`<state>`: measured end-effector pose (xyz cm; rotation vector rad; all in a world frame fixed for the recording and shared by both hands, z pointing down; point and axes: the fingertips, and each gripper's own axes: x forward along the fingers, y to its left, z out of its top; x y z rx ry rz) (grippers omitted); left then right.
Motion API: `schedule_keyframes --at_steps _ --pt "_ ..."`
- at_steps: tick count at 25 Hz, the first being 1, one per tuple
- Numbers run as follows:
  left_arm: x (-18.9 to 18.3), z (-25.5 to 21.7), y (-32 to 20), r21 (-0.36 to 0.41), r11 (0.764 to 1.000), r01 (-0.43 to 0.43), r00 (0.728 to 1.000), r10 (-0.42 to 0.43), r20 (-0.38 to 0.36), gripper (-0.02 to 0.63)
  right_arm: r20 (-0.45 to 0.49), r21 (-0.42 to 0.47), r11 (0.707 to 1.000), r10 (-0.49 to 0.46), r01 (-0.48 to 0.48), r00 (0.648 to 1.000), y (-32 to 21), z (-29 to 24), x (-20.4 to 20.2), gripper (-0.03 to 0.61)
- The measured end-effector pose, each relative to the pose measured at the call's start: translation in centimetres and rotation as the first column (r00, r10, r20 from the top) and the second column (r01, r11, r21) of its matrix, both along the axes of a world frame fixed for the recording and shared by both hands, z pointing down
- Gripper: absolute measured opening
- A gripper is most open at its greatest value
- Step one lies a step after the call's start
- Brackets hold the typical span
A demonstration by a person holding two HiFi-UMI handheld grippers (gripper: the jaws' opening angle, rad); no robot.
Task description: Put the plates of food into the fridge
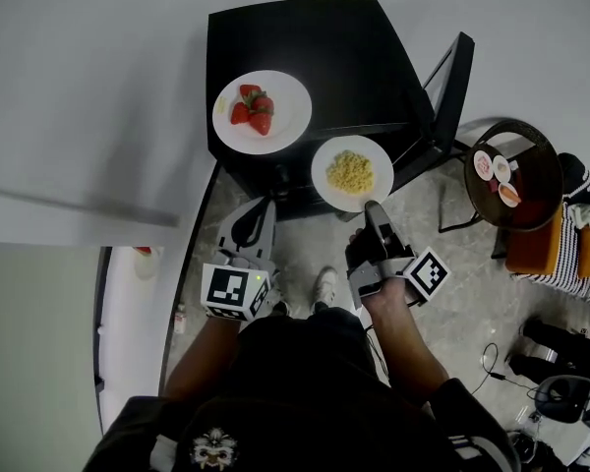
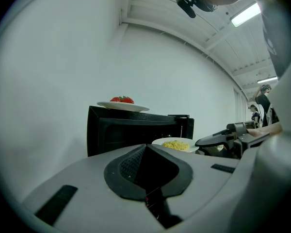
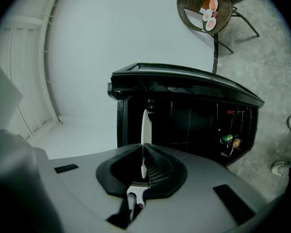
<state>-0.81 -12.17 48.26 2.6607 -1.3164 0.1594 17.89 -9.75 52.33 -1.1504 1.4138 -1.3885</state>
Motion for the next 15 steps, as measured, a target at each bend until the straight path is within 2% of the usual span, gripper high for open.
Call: schedule_keyframes --at_steps 8,15 --pt "-1.4 -0.7 -0.1 0.014 0.999 0.034 0.999 -0.034 0.01 0.009 -0.012 -0.04 0.999 0.014 -0.015 1.0 -3.6 3.3 0.4 0.031" --pt "-1.0 -0.3 0.2 0.006 0.999 0.032 0.999 -0.032 0.003 0.009 -0.007 -0.061 0.997 0.051 -0.051 0.999 -6.7 5.0 1.6 0.031"
